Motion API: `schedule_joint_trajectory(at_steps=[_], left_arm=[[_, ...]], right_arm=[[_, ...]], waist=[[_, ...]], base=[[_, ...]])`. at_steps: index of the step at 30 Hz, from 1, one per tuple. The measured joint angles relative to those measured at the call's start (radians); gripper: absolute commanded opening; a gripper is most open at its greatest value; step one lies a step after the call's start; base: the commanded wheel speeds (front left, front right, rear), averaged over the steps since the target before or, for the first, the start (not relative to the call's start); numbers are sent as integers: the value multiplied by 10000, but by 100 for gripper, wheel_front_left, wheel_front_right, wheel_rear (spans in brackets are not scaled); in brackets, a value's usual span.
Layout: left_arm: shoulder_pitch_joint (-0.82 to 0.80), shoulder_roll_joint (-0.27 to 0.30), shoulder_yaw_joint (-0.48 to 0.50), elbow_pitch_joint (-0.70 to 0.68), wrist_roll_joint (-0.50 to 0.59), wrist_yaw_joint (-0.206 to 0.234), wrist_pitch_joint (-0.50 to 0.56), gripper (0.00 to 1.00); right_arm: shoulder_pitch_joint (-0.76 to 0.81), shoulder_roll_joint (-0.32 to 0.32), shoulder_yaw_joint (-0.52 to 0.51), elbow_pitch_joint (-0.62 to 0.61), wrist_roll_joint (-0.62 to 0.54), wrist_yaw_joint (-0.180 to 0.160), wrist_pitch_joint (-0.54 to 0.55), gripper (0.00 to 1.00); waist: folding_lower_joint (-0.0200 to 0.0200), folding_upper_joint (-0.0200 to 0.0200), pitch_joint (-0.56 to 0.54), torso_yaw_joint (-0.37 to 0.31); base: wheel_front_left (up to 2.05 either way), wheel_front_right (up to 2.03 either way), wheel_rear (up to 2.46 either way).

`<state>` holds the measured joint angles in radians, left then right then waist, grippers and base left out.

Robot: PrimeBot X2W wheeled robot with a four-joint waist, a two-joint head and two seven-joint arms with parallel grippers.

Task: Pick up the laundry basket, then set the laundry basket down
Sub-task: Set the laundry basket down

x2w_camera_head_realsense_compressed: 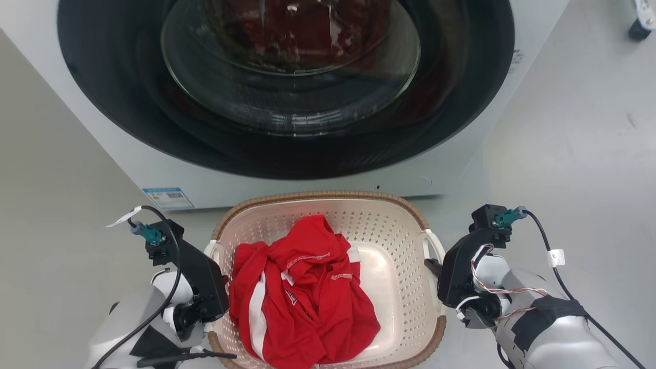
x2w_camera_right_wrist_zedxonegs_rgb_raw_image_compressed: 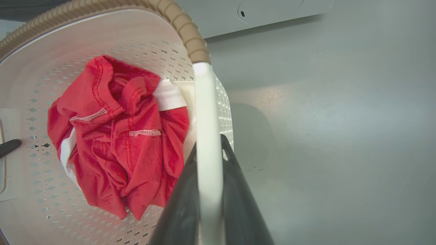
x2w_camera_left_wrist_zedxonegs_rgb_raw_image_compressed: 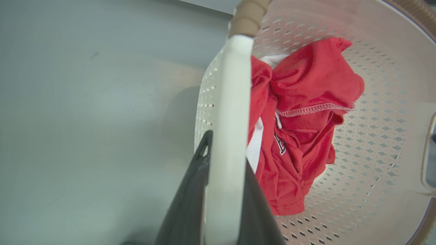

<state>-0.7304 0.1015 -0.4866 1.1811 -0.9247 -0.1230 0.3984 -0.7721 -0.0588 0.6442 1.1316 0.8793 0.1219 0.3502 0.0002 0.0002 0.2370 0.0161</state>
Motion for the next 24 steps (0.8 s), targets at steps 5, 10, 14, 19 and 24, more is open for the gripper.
schedule_joint_trajectory(at_steps=[5, 10, 14, 19, 24], left_arm=[[-58, -10, -94, -102, 98, 0, -487, 0], [-134, -4, -201, -230, 161, 0, -869, 0], [-301, -4, -272, -364, 255, 0, -1292, 0], [-537, -29, -351, -523, 491, 0, -1848, 0], [-702, -19, -405, -575, 568, 0, -2410, 0]], right_arm=[[-151, -6, 33, 0, -82, -31, -364, 0], [-278, -25, 92, 15, -176, -33, -717, 0], [-564, -81, 115, 15, -309, -33, -1047, 0], [-882, -180, 174, -2, -546, -35, -1499, 0], [-1288, -234, 428, -13, -848, -77, -1864, 0]], waist=[[0, 0, 709, -20], [0, 0, 1440, -25], [1, 0, 2034, -15], [1, 0, 2773, 20], [0, 0, 3669, 68]], base=[[0, 0, 0], [0, 0, 0], [0, 0, 0], [0, 0, 0], [0, 0, 0]])
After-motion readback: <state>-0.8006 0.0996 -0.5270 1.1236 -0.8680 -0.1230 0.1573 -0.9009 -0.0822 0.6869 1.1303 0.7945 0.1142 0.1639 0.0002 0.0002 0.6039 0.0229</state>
